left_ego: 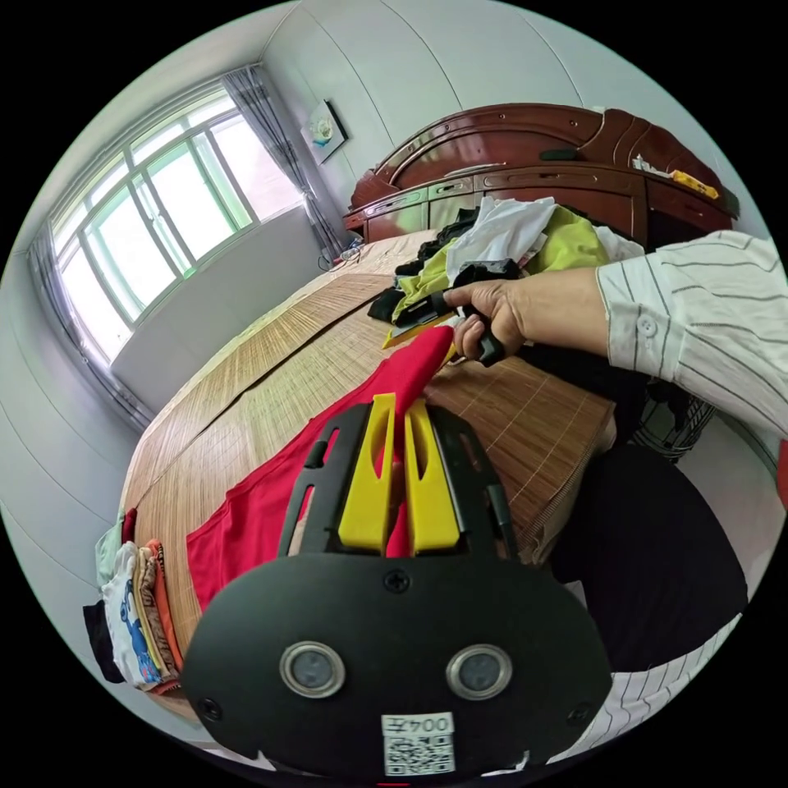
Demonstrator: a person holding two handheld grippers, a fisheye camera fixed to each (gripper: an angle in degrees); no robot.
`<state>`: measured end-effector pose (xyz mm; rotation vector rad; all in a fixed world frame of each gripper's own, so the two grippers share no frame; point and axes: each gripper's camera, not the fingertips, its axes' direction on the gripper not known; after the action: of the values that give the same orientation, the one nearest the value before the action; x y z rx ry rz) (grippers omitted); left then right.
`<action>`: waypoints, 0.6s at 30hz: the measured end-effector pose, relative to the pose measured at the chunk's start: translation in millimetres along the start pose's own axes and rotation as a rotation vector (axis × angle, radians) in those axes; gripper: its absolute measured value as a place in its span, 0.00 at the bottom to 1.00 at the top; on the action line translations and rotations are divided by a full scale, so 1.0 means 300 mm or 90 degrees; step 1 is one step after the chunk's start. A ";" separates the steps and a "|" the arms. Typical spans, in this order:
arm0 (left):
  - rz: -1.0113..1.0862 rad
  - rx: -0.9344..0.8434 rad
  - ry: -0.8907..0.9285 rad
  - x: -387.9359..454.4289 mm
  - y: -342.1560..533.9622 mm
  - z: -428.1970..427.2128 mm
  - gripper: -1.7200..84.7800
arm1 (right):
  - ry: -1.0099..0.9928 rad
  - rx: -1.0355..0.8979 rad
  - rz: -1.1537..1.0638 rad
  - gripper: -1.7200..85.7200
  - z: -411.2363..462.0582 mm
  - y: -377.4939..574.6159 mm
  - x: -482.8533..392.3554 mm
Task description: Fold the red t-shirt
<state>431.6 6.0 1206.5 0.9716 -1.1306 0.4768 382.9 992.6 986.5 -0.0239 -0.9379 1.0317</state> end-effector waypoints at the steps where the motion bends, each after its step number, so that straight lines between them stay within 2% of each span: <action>1: -0.001 0.001 0.002 -0.007 0.005 -0.002 0.03 | -0.005 -0.011 -0.004 0.22 0.010 0.008 0.008; 8: -0.003 0.001 0.003 -0.081 0.030 -0.015 0.03 | -0.117 -0.033 0.017 0.23 0.106 0.032 0.105; 12: 0.012 0.001 -0.002 -0.115 0.052 -0.033 0.03 | -0.112 -0.034 0.024 0.23 0.165 -0.027 0.096; 15: 0.016 0.003 0.000 -0.153 0.070 -0.050 0.03 | -0.081 -0.034 0.047 0.18 0.209 -0.083 0.097; 17: 0.006 0.004 0.005 -0.194 0.085 -0.058 0.03 | -0.041 -0.046 0.049 0.09 0.252 -0.121 0.087; 18: -0.006 0.005 0.010 -0.229 0.098 -0.065 0.03 | -0.025 -0.047 0.050 0.08 0.261 -0.127 0.085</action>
<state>393.3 47.5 1153.8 0.9778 -1.1103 0.4812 362.1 959.6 1068.5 -0.1025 -1.0175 1.0728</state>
